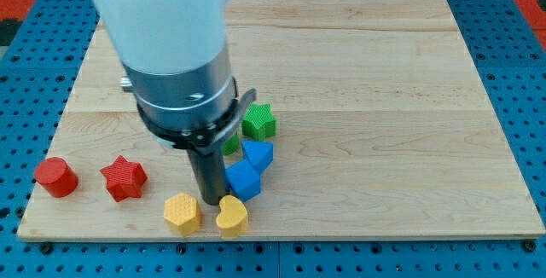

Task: Move the yellow heart and the yellow hexagon down and slightly left

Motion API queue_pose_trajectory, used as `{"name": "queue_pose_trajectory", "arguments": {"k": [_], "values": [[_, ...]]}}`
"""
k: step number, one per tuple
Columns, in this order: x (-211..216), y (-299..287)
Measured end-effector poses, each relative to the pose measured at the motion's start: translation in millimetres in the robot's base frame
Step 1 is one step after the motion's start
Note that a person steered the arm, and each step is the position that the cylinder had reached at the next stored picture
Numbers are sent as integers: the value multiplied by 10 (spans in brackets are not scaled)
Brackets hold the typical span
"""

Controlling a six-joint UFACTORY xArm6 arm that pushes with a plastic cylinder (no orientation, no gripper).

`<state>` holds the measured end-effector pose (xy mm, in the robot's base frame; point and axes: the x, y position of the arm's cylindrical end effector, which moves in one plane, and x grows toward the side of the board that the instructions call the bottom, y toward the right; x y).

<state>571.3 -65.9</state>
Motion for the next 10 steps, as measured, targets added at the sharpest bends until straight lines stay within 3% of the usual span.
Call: {"name": "queue_pose_trajectory", "arguments": {"k": [2, 4, 6, 7, 9, 10], "values": [[-274, 58], [-200, -495], [332, 1026], [471, 1204], [429, 70], [463, -82]]}}
